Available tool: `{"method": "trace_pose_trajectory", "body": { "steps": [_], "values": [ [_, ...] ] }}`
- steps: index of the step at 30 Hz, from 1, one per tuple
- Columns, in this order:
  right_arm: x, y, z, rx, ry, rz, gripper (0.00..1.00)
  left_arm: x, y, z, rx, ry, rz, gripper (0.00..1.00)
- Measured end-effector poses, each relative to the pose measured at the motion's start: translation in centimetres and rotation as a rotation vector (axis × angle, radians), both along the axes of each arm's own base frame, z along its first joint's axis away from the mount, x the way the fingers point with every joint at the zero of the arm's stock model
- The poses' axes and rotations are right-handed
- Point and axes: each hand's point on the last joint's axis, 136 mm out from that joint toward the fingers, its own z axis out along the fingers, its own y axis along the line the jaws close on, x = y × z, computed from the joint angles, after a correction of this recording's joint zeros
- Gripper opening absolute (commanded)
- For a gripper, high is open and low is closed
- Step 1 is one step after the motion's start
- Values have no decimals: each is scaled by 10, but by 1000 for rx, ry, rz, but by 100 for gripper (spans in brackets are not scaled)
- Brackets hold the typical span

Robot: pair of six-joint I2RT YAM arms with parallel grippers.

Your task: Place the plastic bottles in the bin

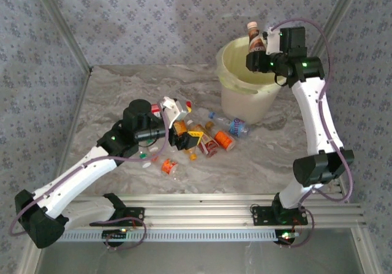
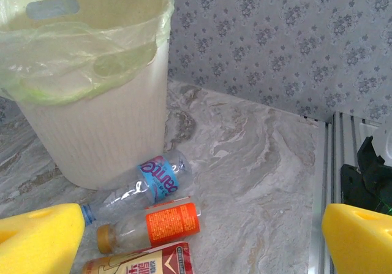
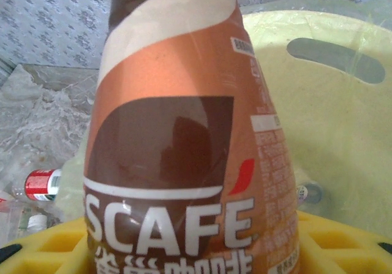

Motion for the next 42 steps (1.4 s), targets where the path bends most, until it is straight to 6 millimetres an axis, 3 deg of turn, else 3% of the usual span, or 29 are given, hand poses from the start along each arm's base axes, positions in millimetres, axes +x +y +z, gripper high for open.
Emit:
{"method": "trace_pose_trajectory", "body": {
  "steps": [7,16,19,24,30,38,42],
  "values": [
    [28,-6,-34,-23,86,-9,60,-3,-2,-8,17,10,-8,100],
    [36,-5,-80,-35,212,8,62,-7,-1,-16,61,15,-12,100],
    [35,-6,-87,-37,239,11,63,-9,1,-8,82,4,-19,100],
    [35,-7,-93,-38,258,13,71,-9,7,9,77,-54,-3,100],
    [35,-7,-92,-33,256,16,76,-10,11,-2,89,-54,13,100],
    [36,-11,-77,-40,221,-10,77,-10,11,-6,101,-50,10,100],
    [30,-13,-60,-57,177,-32,76,-10,11,-6,101,-51,10,100]
  ]
}}
